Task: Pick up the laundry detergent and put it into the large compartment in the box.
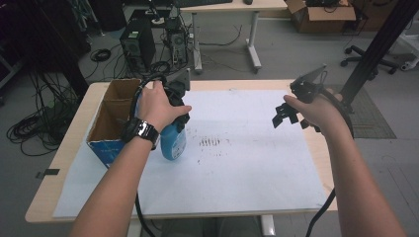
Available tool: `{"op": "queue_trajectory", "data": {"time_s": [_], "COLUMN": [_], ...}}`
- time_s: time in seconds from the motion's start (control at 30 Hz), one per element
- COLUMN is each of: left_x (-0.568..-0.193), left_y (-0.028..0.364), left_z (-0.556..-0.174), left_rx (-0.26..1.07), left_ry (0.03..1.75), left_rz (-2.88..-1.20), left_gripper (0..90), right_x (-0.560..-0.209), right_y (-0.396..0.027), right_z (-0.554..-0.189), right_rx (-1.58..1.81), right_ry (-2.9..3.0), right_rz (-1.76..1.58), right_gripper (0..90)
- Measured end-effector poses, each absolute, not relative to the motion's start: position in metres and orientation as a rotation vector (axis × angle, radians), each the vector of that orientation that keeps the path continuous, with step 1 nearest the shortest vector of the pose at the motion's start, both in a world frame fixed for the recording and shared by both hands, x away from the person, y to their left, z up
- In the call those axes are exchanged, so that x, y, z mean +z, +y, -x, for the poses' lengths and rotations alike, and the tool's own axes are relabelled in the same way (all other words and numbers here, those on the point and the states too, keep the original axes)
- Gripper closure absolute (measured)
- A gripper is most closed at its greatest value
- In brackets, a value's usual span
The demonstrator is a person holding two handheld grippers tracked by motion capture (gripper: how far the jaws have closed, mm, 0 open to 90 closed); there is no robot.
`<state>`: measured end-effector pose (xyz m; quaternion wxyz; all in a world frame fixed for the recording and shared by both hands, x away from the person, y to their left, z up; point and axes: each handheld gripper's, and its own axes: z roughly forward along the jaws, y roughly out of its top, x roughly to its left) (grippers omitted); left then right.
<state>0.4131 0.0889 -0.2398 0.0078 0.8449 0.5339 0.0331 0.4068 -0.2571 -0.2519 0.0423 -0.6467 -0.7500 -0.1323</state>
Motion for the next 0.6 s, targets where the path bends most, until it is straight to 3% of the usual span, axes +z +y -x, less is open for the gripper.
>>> {"op": "queue_trajectory", "data": {"time_s": [0.6], "left_x": [-0.167], "left_y": [0.091], "left_z": [-0.409], "left_rx": [0.133], "left_ry": [1.649], "left_rz": [-2.64], "left_gripper": [36.8], "right_x": [-0.246], "right_y": [-0.258], "right_z": [-0.407], "right_rx": [-0.424], "right_ry": [-2.285], "right_rz": [1.973], "right_gripper": [3.7]}}
